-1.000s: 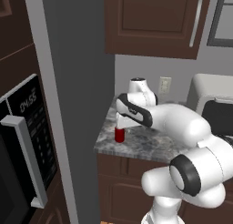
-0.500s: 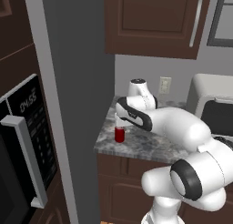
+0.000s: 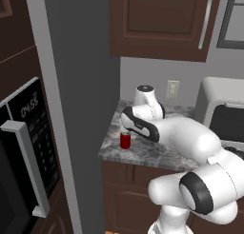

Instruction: Four empty soda cans are scattered around the kitchen. Gather all the cans and cluster them next to the stove for recycling.

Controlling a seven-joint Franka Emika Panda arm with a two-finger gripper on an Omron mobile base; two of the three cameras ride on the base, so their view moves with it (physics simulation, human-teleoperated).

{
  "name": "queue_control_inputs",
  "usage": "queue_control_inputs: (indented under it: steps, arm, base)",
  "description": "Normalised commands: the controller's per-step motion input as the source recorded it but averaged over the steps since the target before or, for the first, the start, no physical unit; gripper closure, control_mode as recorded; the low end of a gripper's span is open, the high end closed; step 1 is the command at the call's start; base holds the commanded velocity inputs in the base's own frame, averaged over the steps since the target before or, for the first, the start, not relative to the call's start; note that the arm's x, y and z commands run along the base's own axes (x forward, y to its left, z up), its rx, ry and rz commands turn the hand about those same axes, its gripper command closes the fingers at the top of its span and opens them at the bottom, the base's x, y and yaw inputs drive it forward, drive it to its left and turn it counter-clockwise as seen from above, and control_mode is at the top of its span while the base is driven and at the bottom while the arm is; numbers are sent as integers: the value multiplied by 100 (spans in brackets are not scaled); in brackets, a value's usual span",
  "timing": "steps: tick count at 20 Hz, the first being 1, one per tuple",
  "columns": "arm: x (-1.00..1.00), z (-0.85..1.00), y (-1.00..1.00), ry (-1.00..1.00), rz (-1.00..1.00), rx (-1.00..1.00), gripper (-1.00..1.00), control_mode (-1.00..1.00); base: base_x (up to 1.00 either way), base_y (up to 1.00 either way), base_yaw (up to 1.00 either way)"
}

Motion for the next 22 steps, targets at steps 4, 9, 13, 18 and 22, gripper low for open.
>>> queue_control_inputs:
  steps: [4, 9, 13, 18, 22]
  arm:
    - [53, 0, 22, 0, 0, 0, -100, -100]
    - [3, 26, 44, 3, 0, 0, -100, -100]
    - [8, 1, 13, 0, 0, 0, -100, -100]
    - [38, -35, -5, 3, 0, 0, -100, -100]
    - [18, -19, 0, 18, 0, 6, -100, -100]
  base:
    - [0, 0, 0]
    - [0, 0, 0]
    - [0, 0, 0]
    - [0, 0, 0]
    - [0, 0, 0]
